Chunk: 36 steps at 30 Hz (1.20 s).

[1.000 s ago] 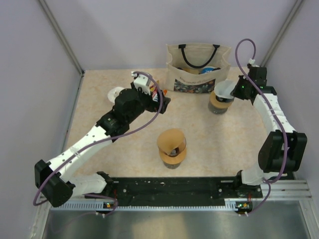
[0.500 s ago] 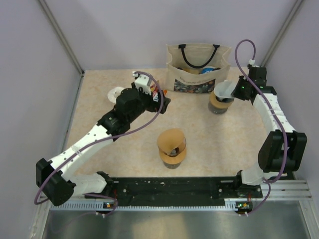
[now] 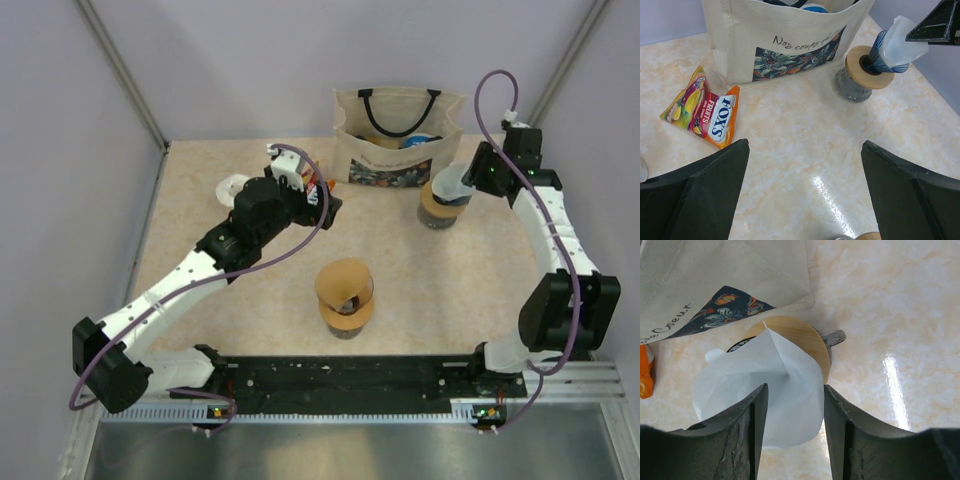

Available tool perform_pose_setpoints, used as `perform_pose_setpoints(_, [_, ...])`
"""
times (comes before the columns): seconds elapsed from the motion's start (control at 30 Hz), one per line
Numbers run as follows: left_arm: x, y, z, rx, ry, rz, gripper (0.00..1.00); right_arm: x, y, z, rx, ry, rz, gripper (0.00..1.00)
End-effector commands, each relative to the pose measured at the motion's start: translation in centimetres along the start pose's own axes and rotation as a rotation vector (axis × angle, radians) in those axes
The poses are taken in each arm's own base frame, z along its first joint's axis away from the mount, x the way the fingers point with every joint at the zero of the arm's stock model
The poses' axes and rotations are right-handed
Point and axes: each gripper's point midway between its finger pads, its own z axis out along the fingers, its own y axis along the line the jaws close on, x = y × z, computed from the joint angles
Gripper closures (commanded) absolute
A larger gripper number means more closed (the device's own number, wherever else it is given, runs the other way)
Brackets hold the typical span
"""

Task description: Place the coffee filter in the dripper

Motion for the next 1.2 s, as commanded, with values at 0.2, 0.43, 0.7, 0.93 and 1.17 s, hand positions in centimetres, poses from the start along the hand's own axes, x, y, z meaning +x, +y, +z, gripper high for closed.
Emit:
perform_pose_setpoints(0.2, [-2.1, -0.8, -0.1, 0.032, -0.054, -0.015, 0.01, -4.9, 0.7, -5.2, -0.005, -0.173, -0.053, 0.55])
perform_pose_setpoints(0.43, [-1.9, -0.8, -0.1, 0.034, -0.047, -0.015, 0.01, -4.3, 1.9, -4.3, -0.079, -0.134, -0.069, 0.6])
perform_pose_setpoints(0.7, [-1.9, -0.8, -0.1, 0.032, -0.046, -0.013, 0.01, -3.7, 3.7, -0.7, -0.156, -0.056, -0.106, 0.62])
perform_pose_setpoints(0.93, [-1.7, -0.5, 0.2, 0.016, -0.036, -0.01, 0.01, -3.0, 4.3, 1.6, -0.142, -0.015, -0.123, 0.62])
perform_pose_setpoints(1.17, [-1.3, -0.3, 0.7, 0.009, -0.023, -0.006, 0.01, -2.6, 4.5, 3.2, -0.135, 0.012, -0.137, 0.63])
